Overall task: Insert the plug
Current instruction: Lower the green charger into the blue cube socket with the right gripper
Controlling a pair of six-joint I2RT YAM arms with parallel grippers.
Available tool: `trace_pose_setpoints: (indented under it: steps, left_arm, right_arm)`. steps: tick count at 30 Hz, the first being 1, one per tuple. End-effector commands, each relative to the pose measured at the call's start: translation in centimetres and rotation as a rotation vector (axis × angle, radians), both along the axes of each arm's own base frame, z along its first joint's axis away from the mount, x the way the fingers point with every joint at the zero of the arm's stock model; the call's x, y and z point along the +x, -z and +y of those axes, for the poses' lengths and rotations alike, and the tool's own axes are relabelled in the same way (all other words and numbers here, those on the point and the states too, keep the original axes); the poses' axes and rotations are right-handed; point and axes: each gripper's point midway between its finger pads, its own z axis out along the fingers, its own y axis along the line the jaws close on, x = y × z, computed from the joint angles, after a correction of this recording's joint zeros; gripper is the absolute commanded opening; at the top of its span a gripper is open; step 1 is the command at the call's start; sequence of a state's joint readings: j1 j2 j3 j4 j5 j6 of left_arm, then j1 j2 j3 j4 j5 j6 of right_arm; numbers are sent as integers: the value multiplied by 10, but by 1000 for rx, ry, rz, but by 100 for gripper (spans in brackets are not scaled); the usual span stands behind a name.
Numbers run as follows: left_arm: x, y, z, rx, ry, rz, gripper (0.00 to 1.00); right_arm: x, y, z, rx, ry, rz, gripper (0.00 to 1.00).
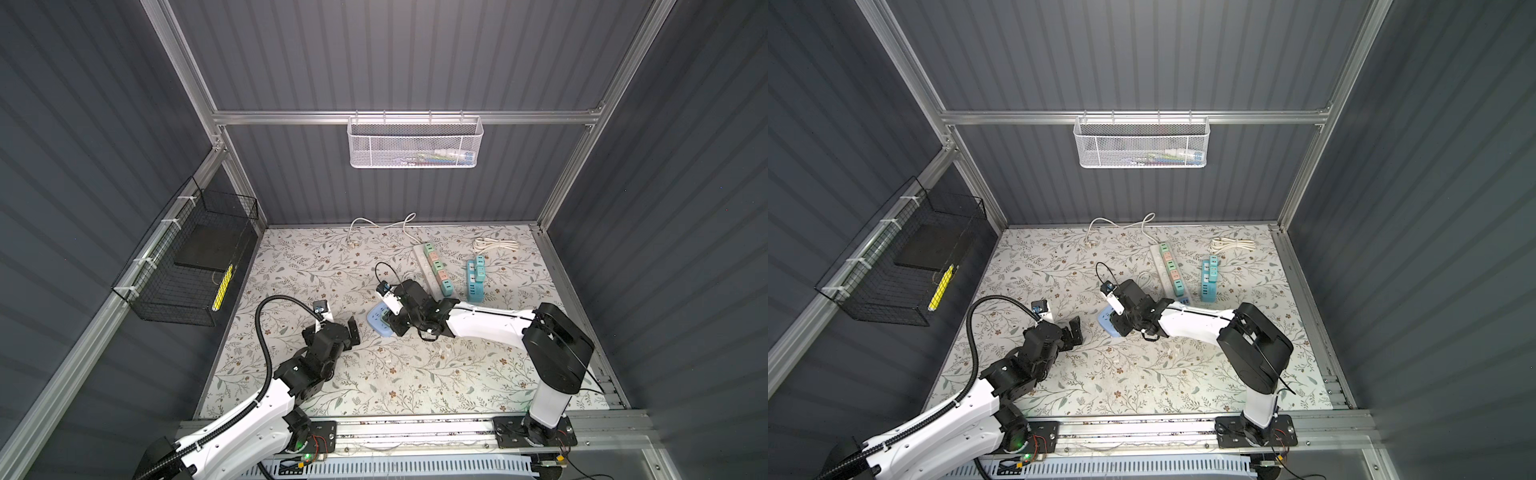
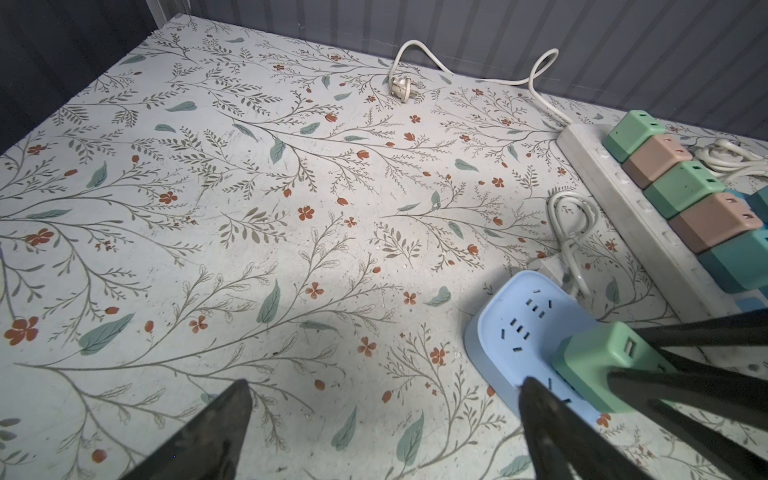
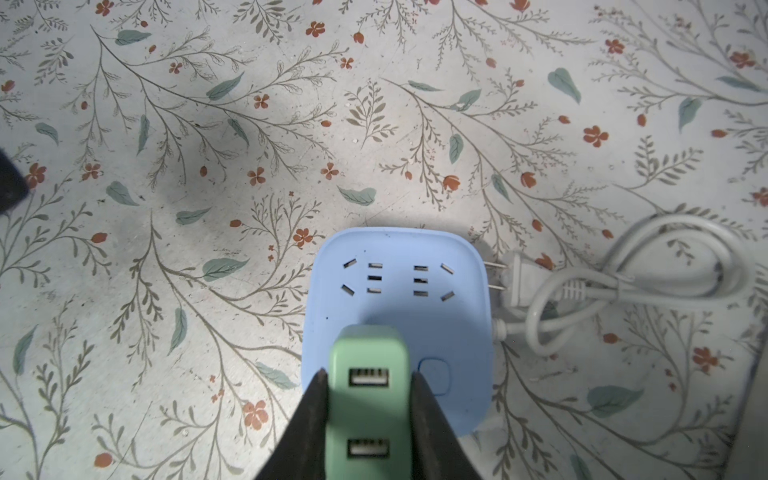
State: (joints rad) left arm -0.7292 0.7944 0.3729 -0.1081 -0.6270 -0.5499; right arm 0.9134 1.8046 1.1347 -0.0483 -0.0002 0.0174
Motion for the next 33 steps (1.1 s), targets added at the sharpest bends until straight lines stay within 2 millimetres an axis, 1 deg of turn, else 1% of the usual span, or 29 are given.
trace_pose_setpoints:
  steps: [1, 6, 16, 18, 21, 23, 26, 28, 30, 33]
  left_arm:
    - [5, -16, -1, -14, -1, -41, 100]
    - [5, -16, -1, -13, -2, -43, 100]
    - [5, -19, -2, -22, 7, -50, 100]
    - [5, -19, -2, -25, 7, -53, 100]
    - [5, -19, -2, -25, 7, -54, 100]
    - [5, -19, -2, -25, 7, -53, 100]
    - [5, -19, -3, -26, 9, -54, 100]
    - [6, -20, -3, -29, 10, -55, 100]
    - [7, -21, -5, -31, 11, -56, 100]
    - [8, -25, -7, -36, 15, -60, 100]
  right_arm:
    - [-9, 43, -17, -170, -2, 21, 17]
    - [-15, 57, -23, -190, 4, 52, 17]
    - [-15, 84, -31, -283, 38, 126, 16]
    - [-18, 90, -33, -278, 49, 145, 15]
    - [-24, 104, -37, -301, 53, 178, 15]
    - [-26, 109, -41, -315, 59, 184, 15]
    - [-25, 104, -42, -309, 61, 175, 15]
    - [-23, 96, -39, -304, 58, 166, 17]
    - [-20, 84, -34, -285, 53, 155, 21]
    - [-14, 61, -23, -234, 47, 135, 25]
